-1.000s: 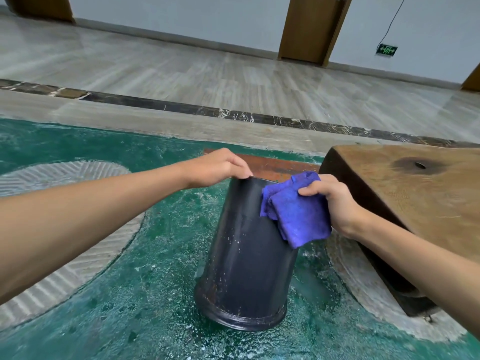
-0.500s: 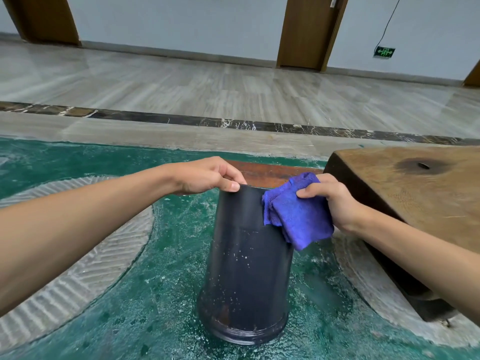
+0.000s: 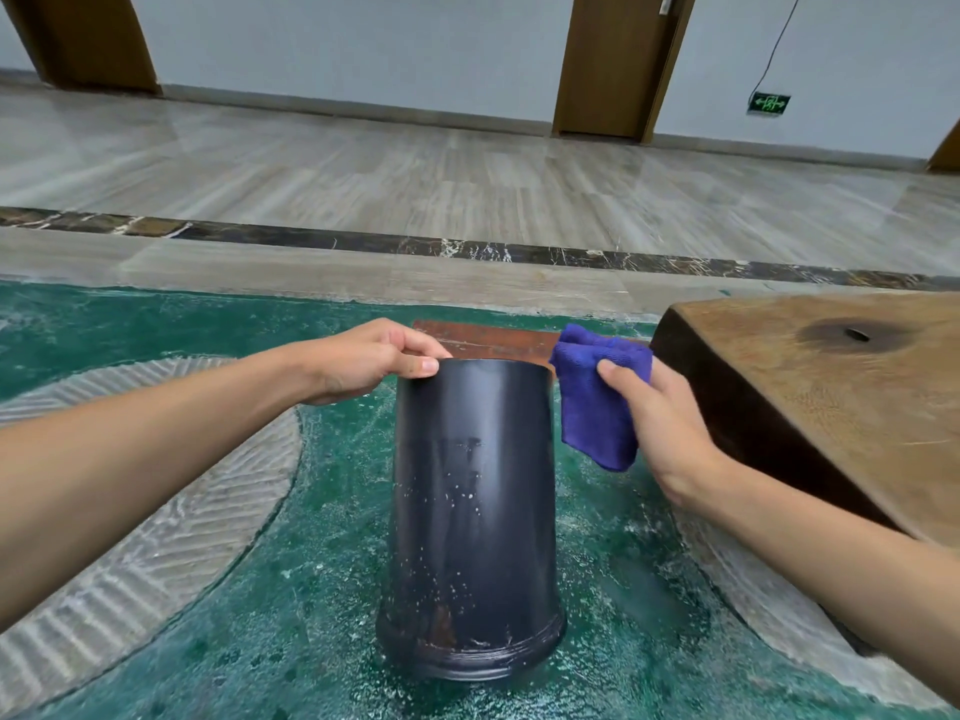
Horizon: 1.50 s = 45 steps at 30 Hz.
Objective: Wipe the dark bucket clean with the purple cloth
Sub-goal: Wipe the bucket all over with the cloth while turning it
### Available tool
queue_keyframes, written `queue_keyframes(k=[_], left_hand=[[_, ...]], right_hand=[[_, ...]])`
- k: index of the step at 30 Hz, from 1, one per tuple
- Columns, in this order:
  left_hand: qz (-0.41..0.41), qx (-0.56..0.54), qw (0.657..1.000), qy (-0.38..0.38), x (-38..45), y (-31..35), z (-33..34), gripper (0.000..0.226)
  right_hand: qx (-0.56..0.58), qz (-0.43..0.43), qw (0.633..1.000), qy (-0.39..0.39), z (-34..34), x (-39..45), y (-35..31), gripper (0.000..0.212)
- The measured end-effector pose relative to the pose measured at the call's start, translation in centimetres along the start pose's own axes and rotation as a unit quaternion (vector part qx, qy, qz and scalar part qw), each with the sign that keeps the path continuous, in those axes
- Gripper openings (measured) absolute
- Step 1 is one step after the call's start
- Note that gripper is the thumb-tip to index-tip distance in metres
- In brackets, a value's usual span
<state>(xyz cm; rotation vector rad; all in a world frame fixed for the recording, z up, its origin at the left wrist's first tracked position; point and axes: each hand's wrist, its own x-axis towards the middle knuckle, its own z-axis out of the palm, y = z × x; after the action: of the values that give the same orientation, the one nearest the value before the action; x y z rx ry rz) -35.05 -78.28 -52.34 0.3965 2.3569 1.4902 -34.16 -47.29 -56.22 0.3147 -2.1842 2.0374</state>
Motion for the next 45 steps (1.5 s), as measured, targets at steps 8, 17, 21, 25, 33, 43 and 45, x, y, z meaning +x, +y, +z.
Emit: queue_keyframes(k=[8,17,21,25,33,43,45], left_hand=[[-0.006,-0.027,0.999,0.047,2.3,0.5,1.5,0.030],[-0.015,-0.096,0.995,0.016,3.2,0.9,2.4,0.027],[-0.011,-0.104,0.994,0.034,3.8,0.6,2.5,0.028],[-0.010,-0.109,0.993,0.046,4.4,0.4,2.5,0.029],[-0.009,-0.103,0.992,0.070,5.6,-0.3,2.3,0.030],[-0.017,-0.061,0.993,0.103,5.9,0.5,2.9,0.028],[-0.020,-0.045,0.993,0.107,5.8,0.9,3.0,0.027]], right_hand=[[-0.007,-0.005,1.000,-0.014,4.5,-0.8,1.1,0.034],[-0.103,-0.086,0.990,-0.048,5.3,-0.6,1.8,0.050],[-0.169,-0.164,0.969,-0.069,5.3,-1.5,2.1,0.049],[-0.232,-0.200,0.945,-0.117,4.9,-3.1,2.9,0.051],[-0.279,-0.218,0.916,-0.190,3.5,-7.1,4.2,0.056],[-0.310,-0.203,0.885,-0.281,1.5,-12.4,4.1,0.062],[-0.308,-0.191,0.886,-0.288,1.4,-13.3,3.5,0.060]])
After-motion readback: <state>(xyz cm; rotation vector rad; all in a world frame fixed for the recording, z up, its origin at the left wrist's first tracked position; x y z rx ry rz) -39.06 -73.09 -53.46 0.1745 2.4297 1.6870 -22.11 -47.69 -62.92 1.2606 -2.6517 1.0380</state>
